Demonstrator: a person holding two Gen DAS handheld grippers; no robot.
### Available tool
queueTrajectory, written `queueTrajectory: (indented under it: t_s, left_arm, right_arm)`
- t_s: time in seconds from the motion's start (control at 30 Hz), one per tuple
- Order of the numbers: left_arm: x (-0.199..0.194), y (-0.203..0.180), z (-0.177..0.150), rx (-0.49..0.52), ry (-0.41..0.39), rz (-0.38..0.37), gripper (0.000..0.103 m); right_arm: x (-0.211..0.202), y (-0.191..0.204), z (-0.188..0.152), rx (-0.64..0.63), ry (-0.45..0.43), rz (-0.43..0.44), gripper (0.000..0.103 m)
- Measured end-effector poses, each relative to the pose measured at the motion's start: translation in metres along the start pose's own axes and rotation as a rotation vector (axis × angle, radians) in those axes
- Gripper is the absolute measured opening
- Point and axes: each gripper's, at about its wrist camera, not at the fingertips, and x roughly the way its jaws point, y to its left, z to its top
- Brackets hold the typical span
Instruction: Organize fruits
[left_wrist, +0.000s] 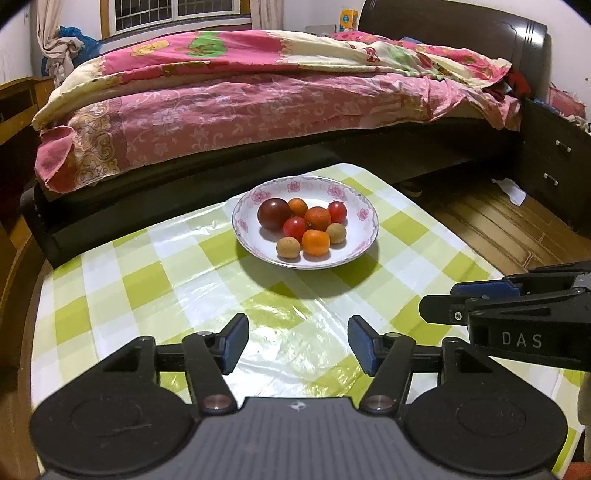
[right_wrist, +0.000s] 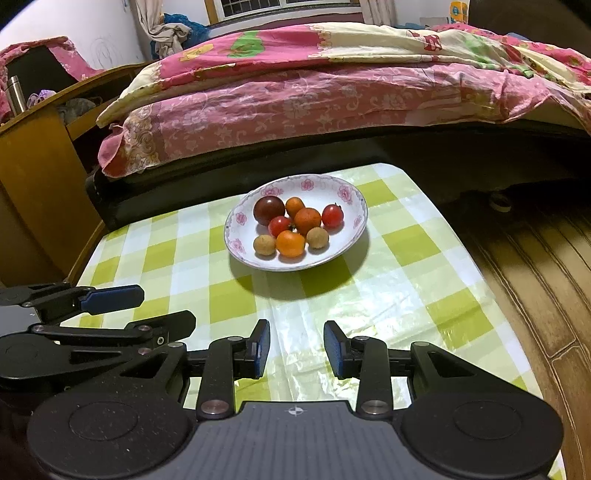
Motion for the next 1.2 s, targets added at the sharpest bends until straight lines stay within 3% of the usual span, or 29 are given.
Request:
queueTrajectory:
  t_s: [0.87,1.2]
  left_arm:
    - [-0.007,0.008,-0.025,-0.043,0.023,0.061,0.093]
    - [-0.009,0.003,-0.031,-0.032,0.037,0.091,0.098]
  right_arm:
    - [-0.01,0.004,-0.025,0.011,0.038,-0.007,0.031]
    - [-0.013,0.011,-0.031,-0.001,0.048,0.004,0.031]
